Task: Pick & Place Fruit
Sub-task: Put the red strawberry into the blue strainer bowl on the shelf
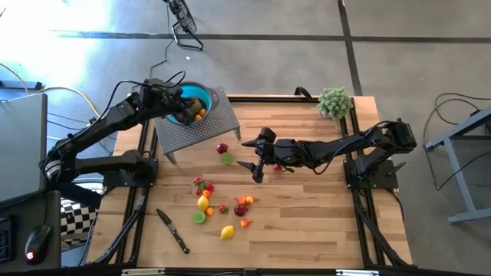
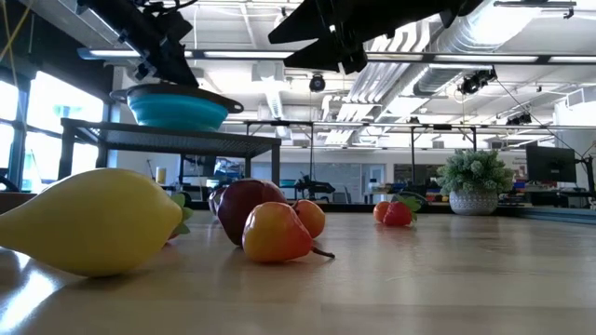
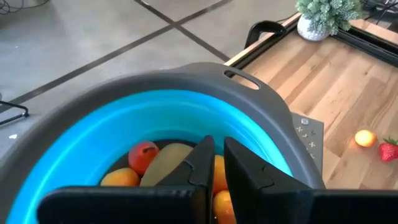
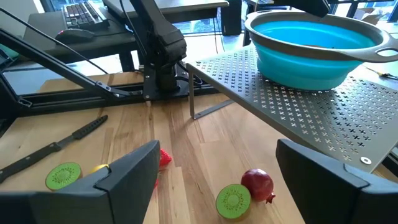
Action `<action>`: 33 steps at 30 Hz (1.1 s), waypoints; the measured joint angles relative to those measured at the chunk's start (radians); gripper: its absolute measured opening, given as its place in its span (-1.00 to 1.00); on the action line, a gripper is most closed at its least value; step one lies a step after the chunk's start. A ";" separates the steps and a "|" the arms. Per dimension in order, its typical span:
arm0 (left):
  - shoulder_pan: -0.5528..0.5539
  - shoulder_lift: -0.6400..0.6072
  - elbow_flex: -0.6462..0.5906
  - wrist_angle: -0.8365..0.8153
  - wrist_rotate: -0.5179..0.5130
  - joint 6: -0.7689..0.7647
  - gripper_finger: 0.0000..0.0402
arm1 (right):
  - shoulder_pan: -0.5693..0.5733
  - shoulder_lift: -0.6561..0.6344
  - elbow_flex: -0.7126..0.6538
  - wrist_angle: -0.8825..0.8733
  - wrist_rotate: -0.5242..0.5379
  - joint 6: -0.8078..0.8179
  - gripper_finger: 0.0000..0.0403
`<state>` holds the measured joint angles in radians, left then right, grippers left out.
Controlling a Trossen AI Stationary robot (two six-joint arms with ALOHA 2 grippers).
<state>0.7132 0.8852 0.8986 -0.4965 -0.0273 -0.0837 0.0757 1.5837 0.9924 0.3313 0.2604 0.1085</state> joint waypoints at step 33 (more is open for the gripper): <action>-0.293 -0.411 -0.281 0.219 0.100 0.027 -0.86 | 0.001 0.000 0.000 -0.035 0.003 0.018 0.56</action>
<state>0.4200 0.4746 0.6174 -0.2771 0.0726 -0.0570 0.0769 1.5837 0.9920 0.2966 0.2629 0.1261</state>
